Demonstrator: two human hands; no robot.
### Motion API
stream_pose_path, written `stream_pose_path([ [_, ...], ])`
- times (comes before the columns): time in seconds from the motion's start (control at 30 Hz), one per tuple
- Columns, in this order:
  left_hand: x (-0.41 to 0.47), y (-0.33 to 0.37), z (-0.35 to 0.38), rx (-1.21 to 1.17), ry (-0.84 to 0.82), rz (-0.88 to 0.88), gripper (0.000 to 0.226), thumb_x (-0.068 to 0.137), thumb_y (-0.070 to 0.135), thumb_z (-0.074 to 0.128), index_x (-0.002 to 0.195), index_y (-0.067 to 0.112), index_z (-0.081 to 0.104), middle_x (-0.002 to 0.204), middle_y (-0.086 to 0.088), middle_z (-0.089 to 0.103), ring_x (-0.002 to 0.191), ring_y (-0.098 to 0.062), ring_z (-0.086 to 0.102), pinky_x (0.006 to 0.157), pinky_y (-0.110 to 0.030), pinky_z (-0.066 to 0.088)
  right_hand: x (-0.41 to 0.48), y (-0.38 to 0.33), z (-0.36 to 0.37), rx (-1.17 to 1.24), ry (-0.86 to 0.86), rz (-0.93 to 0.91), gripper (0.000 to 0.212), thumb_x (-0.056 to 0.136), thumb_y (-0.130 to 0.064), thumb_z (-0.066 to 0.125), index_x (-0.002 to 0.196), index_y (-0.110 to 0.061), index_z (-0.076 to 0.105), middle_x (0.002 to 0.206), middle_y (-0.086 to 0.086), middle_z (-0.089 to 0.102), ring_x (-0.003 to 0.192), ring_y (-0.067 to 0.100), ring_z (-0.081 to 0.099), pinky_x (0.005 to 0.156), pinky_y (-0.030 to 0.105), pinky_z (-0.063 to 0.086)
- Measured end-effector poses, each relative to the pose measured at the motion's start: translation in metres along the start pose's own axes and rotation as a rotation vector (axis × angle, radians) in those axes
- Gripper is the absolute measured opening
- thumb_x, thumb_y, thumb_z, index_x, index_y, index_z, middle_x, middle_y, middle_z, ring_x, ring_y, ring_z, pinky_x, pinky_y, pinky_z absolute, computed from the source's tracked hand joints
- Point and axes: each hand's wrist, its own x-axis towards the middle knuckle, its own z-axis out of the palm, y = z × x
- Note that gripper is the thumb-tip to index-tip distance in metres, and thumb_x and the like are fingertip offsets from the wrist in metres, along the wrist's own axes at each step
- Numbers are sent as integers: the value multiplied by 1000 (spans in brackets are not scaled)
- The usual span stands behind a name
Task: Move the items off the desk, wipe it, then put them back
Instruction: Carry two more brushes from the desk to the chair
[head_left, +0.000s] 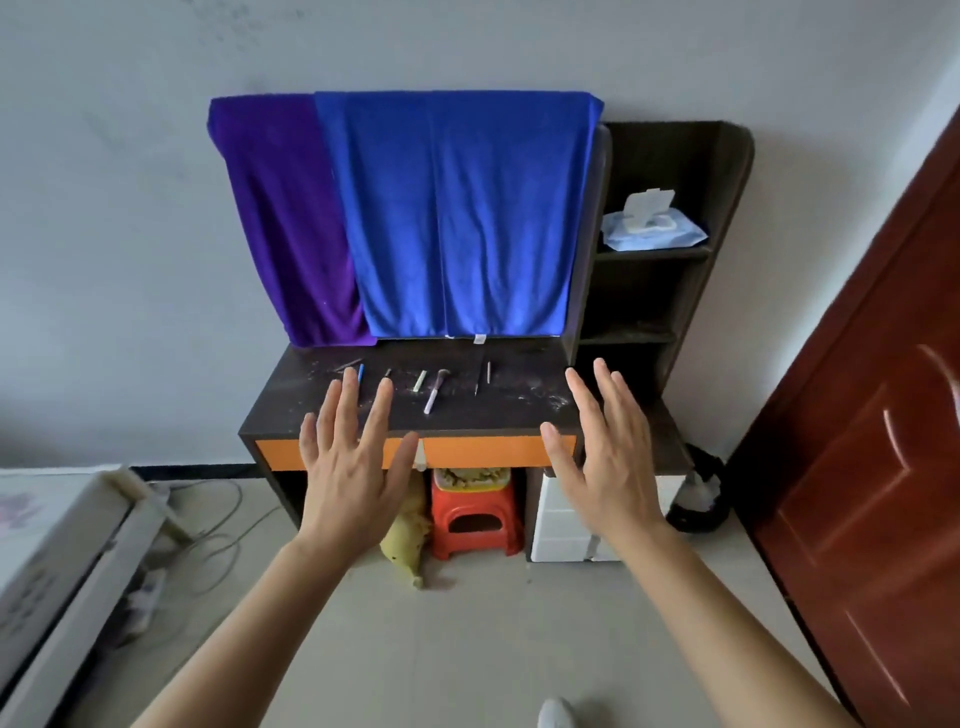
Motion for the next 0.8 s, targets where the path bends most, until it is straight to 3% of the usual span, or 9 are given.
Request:
stream_pose_path([
  [0.23, 110, -47, 66, 96, -11, -132, 65, 97, 54, 31, 155, 25, 26, 163, -12, 13, 150, -31, 11, 118, -55, 14, 112, 43, 107, 90, -119, -6, 60, 99, -46, 52, 152, -20, 40, 162, 13, 31, 149, 31, 29, 119, 45, 29],
  [0.43, 182, -86, 112, 168, -129, -259, 63, 99, 54, 35, 155, 30, 19, 164, -12, 9, 151, -30, 6, 118, -54, 11, 200, 66, 190, 116, -250, -24, 60, 96, -38, 62, 149, -14, 46, 156, 16, 40, 142, 34, 40, 114, 46, 37],
  [0.63, 213, -138, 158, 151, -243, -388, 64, 98, 55, 37, 155, 29, 21, 164, -9, 13, 150, -28, 9, 117, -51, 15, 236, 75, 268, 118, -432, -24, 63, 97, -41, 59, 150, -12, 43, 158, 16, 37, 144, 31, 37, 115, 45, 37],
  [0.8, 239, -195, 203, 115, -383, -413, 65, 98, 53, 41, 155, 27, 23, 162, -7, 20, 148, -28, 18, 115, -48, 23, 240, 80, 331, 44, -620, 130, 68, 97, -49, 53, 154, -19, 34, 161, 11, 31, 147, 27, 30, 117, 39, 29],
])
